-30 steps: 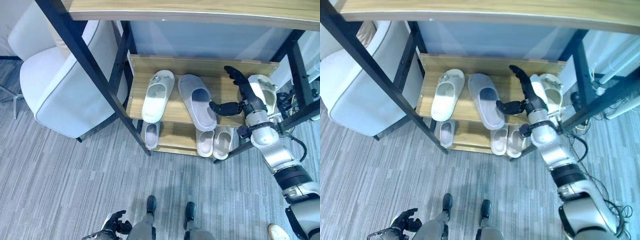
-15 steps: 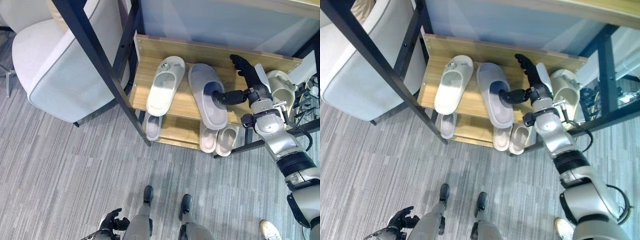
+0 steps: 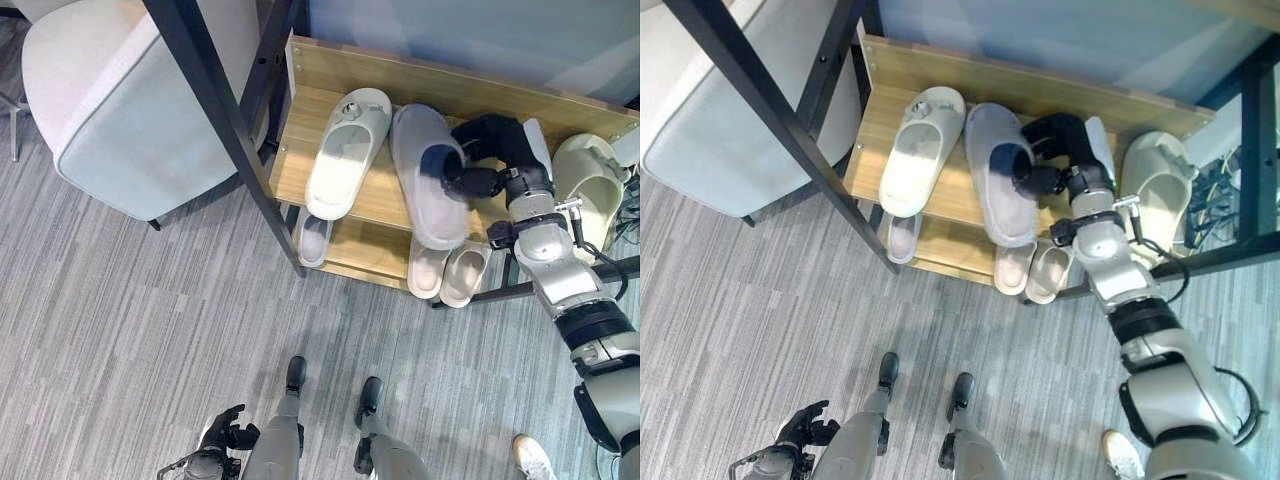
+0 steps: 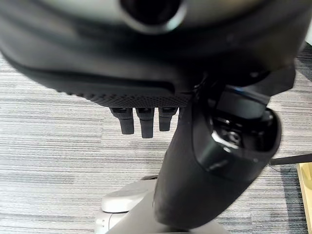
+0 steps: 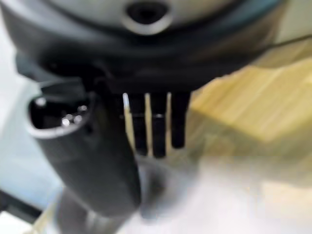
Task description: Arrange the slippers neatly on the shoe rack.
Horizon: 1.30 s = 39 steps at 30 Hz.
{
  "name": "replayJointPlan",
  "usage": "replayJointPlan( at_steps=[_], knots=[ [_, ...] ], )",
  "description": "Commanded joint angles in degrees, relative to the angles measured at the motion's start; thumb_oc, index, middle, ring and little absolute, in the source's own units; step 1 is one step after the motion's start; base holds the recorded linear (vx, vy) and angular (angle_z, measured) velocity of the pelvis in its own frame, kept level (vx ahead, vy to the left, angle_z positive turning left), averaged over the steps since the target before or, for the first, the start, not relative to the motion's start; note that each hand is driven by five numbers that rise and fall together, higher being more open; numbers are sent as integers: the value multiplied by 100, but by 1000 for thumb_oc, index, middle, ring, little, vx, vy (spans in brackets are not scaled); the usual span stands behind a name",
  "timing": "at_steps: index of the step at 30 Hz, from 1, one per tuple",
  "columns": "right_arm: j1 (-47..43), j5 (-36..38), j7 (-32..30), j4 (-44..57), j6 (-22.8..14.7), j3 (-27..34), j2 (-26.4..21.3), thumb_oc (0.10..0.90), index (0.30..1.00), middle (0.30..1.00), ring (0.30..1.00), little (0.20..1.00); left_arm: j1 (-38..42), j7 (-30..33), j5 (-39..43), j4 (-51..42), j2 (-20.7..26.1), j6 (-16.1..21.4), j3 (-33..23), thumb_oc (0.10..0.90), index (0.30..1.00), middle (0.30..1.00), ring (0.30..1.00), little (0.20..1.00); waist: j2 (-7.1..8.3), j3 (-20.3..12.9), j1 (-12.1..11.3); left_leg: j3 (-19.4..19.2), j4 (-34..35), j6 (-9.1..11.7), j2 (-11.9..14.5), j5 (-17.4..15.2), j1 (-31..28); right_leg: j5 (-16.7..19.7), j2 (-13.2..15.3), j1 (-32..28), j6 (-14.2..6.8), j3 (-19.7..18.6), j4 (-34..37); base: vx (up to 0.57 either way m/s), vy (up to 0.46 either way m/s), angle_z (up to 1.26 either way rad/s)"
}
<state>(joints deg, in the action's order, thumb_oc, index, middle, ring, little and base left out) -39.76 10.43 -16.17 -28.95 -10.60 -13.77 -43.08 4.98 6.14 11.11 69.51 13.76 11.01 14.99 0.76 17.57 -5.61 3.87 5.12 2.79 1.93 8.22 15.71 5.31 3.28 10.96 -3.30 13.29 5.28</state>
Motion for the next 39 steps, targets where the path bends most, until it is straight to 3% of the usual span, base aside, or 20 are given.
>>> replayJointPlan(
  at_steps=[1,7,11,12,18,23,26,29,30,31,33,34,37,39],
  knots=[
    [449,-386,-590,941,-530,692,126,400,300,300,300,300,81,130,-218,290,-198,7,101,800,900,900,900,900,303,-276,104,-329,-74,26,-208,-717,-424,-607,218,-311,-434,-291,-28,42,-15,10],
    [2019,-745,-699,2032,-443,1521,795,400,300,300,300,300,-98,132,-535,331,-173,-172,-166,800,900,900,900,900,389,-451,238,-386,-94,-59,-201,-905,-776,-699,204,-629,-426,-338,-28,48,-2,3],
    [2695,-631,-425,2578,-476,1619,1158,400,300,300,300,300,-246,84,-692,400,-170,-243,-290,800,900,900,900,900,420,-610,328,-446,-94,-102,-208,-1003,-1033,-728,189,-830,-430,-395,-28,70,26,-4],
    [2963,-283,-158,2800,-560,1556,1414,400,300,300,300,300,-297,46,-772,439,-167,-275,-313,800,900,900,900,900,425,-698,384,-484,-91,-112,-215,-1048,-1175,-747,180,-937,-430,-436,-32,16,23,-14],
    [3671,557,659,3594,-714,1201,1829,400,300,300,300,300,-399,-19,-768,496,-177,-302,-510,800,900,900,900,900,418,-984,536,-643,-134,-150,-249,-1207,-1551,-787,178,-1215,-444,-578,-85,9,58,-18],
    [4304,1102,1507,3863,-574,598,1977,400,300,300,300,300,-485,-78,-810,471,-155,-297,-602,800,900,900,900,900,384,-1130,617,-744,-391,-212,-287,-1382,-1728,-866,244,-1348,-462,-677,-353,-28,100,-14],
    [4522,1266,1739,3757,-447,392,2047,400,300,300,300,300,-516,-125,-837,471,-131,-325,-619,800,900,900,900,900,361,-1074,626,-785,-541,-282,-302,-1469,-1795,-979,288,-1331,-485,-693,-726,-50,98,-10],
    [4767,1394,1996,3549,-381,90,2170,400,300,300,300,300,-468,-95,-757,404,-58,-244,-729,800,900,900,900,900,214,-756,687,-885,-609,-422,-293,-1519,-2013,-907,441,-797,-715,-599,-1895,-127,118,-21],
    [4765,1395,1996,3546,-383,88,2171,400,300,300,300,300,-467,-96,-757,404,-57,-243,-730,800,900,900,900,900,218,-753,685,-889,-607,-423,-296,-1518,-2016,-915,444,-789,-716,-605,-1911,-147,65,-24],
    [4905,1402,2067,3398,-364,24,2231,400,300,300,300,300,-491,-82,-687,419,1,-233,-834,800,900,900,900,900,165,-679,724,-875,-560,-422,-265,-1491,-2096,-865,354,-574,-743,-568,-2164,-53,14,-20],
    [5016,1399,2091,3299,-394,35,2205,400,300,300,300,300,-565,-75,-669,468,47,-213,-921,800,900,900,900,900,144,-695,805,-816,-466,-412,-328,-1486,-2196,-884,95,-423,-677,-558,-1938,-23,3,-11],
    [5016,1399,2091,3299,-394,35,2204,400,300,300,300,300,-565,-75,-669,468,46,-213,-921,800,900,900,900,900,143,-694,806,-815,-465,-412,-328,-1486,-2198,-884,95,-426,-677,-557,-1937,0,0,0],
    [5083,1328,2015,3063,-412,42,2141,400,300,300,300,300,-671,-71,-720,568,96,-189,-973,800,900,900,900,900,165,-769,820,-591,-515,-423,-510,-1376,-2085,-964,-174,-639,-417,-841,-1393,24,-31,29],
    [5148,1338,2048,3083,-417,46,2102,400,300,300,300,300,-712,-71,-715,565,94,-178,-1013,800,900,900,900,900,158,-806,793,-527,-474,-413,-527,-1367,-2070,-962,-205,-729,-346,-876,-1209,45,-68,48]
  ],
)
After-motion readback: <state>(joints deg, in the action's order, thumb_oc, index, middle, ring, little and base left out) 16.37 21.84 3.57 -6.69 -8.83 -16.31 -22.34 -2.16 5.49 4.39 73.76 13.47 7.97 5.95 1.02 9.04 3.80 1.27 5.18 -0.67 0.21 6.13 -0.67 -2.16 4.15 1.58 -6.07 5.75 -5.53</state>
